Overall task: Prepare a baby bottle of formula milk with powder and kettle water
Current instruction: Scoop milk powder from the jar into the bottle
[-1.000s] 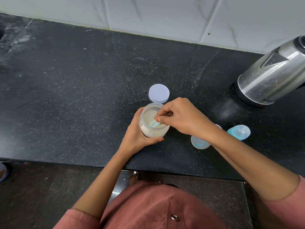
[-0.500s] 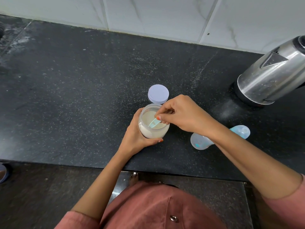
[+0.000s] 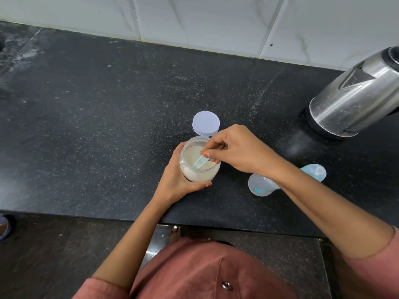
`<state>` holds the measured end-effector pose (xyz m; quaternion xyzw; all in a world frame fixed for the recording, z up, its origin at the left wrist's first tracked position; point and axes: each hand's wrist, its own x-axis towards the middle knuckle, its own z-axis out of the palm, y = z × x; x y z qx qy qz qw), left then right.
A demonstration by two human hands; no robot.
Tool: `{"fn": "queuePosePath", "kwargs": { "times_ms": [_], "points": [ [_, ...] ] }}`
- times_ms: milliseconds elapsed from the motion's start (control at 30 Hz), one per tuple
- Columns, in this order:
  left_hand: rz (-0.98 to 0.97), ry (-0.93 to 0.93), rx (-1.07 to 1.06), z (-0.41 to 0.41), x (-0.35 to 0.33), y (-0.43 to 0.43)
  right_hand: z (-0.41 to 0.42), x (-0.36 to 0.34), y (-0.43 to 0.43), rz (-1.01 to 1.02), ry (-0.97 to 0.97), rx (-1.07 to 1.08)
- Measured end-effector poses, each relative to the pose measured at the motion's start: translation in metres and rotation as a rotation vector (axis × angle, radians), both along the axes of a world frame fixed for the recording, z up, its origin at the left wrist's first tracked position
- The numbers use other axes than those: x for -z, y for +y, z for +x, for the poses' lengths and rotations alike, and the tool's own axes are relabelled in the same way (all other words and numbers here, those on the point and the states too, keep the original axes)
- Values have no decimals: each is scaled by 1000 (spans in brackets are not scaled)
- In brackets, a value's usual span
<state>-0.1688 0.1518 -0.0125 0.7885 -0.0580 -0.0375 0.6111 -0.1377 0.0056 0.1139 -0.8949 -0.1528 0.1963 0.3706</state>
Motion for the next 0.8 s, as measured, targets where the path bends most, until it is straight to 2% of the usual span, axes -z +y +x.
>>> {"fn": "queuePosePath", "kwargs": {
  "times_ms": [167,367,800],
  "points": [
    [-5,-12,4,1,2,0,-2,8,4,75,15,142],
    [-19,-46,20,1,3,0,-1,9,-9,200,145,328],
    [-6,-157,16,3,1,0,12,10,-42,442,354,481]
  ]
}}
